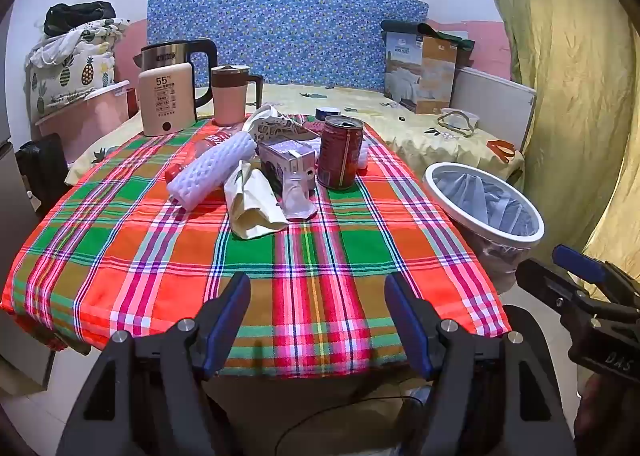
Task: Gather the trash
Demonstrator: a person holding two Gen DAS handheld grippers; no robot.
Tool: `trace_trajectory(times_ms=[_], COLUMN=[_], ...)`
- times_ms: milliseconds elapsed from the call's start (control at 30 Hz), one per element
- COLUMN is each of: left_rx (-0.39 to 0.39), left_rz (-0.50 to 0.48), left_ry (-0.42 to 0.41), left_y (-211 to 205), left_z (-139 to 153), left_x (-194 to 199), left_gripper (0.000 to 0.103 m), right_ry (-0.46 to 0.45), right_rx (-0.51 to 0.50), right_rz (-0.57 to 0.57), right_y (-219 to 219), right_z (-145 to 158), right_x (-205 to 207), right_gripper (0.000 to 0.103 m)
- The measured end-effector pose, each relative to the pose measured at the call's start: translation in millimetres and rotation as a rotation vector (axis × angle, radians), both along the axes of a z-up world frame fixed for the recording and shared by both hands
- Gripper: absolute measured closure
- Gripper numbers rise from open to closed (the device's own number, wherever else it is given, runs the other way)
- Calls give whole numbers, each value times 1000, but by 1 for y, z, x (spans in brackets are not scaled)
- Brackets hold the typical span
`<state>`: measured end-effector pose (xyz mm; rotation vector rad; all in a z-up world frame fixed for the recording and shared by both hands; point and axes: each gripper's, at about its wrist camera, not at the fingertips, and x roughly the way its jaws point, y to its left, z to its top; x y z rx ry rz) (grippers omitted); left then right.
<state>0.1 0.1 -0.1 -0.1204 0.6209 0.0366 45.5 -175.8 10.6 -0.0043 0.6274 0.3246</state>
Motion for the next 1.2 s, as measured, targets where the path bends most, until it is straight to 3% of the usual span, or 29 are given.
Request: trace_trajectory(times_ms=[1200], left_rx=[-3], left_rz=[-6], left_ry=[1], left_y=[-4], left_z=[0], left_x=[2], left_gripper=[32], right_ry=[1], right_rx=[-8], right_rz=[6], right_y=[3], right_z=[1], right_x=[-2], right_gripper=[18])
